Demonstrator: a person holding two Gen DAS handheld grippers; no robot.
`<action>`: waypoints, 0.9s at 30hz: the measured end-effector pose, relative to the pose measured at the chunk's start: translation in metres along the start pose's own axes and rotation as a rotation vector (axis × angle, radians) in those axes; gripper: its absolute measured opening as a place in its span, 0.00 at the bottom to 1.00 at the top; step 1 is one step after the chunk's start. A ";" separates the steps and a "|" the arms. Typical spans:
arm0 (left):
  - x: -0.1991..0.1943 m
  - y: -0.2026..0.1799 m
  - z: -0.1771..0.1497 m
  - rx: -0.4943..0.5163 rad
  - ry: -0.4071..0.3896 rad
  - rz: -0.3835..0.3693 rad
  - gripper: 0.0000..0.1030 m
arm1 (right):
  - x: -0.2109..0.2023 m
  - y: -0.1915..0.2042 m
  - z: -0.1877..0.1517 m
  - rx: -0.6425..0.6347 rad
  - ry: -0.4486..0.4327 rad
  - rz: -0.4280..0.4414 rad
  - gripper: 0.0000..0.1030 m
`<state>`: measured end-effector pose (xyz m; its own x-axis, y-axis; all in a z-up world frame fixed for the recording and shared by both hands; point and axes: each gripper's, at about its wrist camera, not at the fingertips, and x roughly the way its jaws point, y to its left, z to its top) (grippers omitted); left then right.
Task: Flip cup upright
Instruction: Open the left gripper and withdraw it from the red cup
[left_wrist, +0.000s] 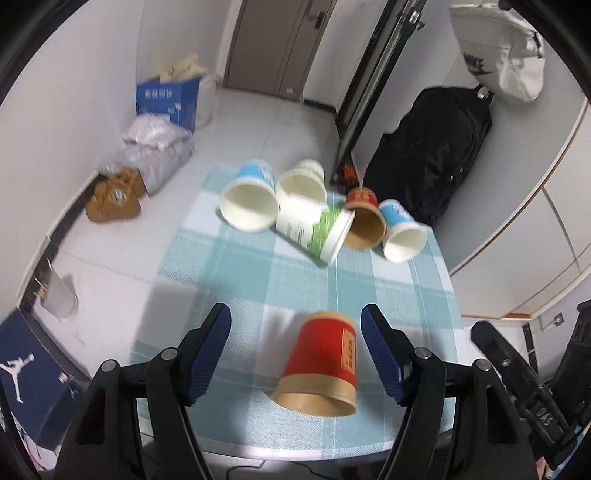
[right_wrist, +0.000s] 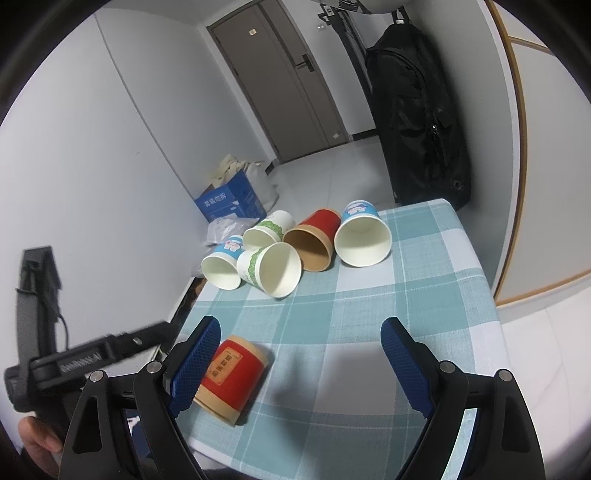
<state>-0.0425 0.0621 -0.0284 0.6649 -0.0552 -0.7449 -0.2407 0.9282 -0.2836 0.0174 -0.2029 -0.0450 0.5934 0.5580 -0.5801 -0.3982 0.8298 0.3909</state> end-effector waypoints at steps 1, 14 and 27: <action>-0.003 -0.001 0.001 0.005 -0.016 0.002 0.67 | 0.000 0.001 0.000 -0.004 -0.001 0.001 0.87; -0.035 -0.006 0.005 0.065 -0.206 0.048 0.67 | -0.006 0.028 -0.008 -0.124 -0.027 0.011 0.87; -0.047 0.004 0.008 0.025 -0.252 0.052 0.83 | -0.004 0.053 -0.016 -0.228 -0.023 0.054 0.87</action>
<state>-0.0690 0.0714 0.0104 0.8082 0.0831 -0.5830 -0.2634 0.9365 -0.2316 -0.0176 -0.1611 -0.0337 0.5820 0.6033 -0.5453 -0.5756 0.7793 0.2478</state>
